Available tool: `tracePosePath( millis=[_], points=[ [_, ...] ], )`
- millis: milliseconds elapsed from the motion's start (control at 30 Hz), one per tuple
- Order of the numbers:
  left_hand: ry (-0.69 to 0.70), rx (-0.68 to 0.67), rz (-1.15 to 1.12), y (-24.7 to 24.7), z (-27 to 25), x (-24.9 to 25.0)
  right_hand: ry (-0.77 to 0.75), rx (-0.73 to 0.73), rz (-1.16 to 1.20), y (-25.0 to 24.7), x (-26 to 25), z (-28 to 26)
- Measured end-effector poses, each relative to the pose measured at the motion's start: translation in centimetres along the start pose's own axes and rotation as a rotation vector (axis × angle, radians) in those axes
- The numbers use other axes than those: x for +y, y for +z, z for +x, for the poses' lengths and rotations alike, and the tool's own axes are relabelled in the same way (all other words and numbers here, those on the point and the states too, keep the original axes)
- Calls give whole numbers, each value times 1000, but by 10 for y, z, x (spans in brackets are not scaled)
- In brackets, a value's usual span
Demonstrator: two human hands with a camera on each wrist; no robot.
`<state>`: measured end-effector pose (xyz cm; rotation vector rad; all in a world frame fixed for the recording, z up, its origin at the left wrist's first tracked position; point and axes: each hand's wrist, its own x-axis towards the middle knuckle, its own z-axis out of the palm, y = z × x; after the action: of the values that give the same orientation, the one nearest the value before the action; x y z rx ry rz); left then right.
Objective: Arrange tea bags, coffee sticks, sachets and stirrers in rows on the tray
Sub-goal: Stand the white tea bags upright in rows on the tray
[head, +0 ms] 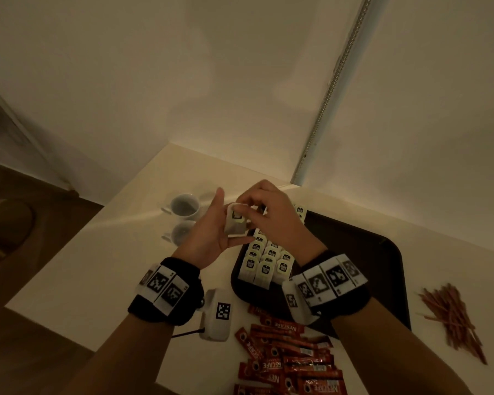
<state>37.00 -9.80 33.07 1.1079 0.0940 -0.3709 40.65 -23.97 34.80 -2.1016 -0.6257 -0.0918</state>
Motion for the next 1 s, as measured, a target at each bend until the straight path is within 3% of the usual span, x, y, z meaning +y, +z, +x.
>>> tracePosePath(
  millis=[133, 200, 533, 767, 867, 1000],
  points=[
    [354, 126, 200, -4, 3, -1, -73, -37, -209, -31, -21, 10],
    [429, 161, 208, -2, 4, 0, -55, -58, -247, -41, -30, 13],
    [350, 13, 126, 14, 4, -7, -2, -57, -220, -51, -56, 24],
    [410, 3, 76, 17, 0, -3, 34, -147, -258, -61, -53, 17],
    [414, -17, 107, 20, -1, -3, 27, -114, -175, -65, -49, 13],
    [445, 55, 188, 26, -1, -4, 55, -59, -87, -67, -42, 10]
  ],
)
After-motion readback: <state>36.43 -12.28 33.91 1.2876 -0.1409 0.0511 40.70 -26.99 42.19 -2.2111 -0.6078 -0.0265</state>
